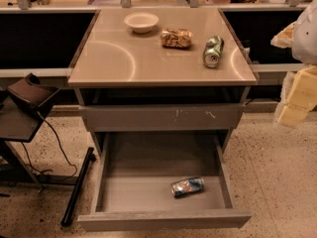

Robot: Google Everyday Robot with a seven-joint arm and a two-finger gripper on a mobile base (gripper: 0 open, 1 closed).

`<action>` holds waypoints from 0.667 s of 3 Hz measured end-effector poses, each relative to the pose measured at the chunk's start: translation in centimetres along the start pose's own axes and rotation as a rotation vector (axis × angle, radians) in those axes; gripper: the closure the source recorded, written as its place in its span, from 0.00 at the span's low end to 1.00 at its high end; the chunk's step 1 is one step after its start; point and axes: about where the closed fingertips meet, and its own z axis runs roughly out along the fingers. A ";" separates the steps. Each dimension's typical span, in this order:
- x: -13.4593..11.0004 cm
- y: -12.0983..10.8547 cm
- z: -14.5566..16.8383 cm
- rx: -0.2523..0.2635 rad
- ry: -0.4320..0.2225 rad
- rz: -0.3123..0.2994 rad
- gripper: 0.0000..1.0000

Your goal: Pick redbull can from middle drawer and place on counter

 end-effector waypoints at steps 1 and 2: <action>0.0 0.0 0.0 0.000 0.000 0.000 0.00; 0.3 -0.2 0.9 -0.006 -0.019 0.003 0.00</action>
Offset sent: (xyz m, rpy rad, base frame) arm 0.0088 -0.0057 -0.0259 0.0495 0.0235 0.0070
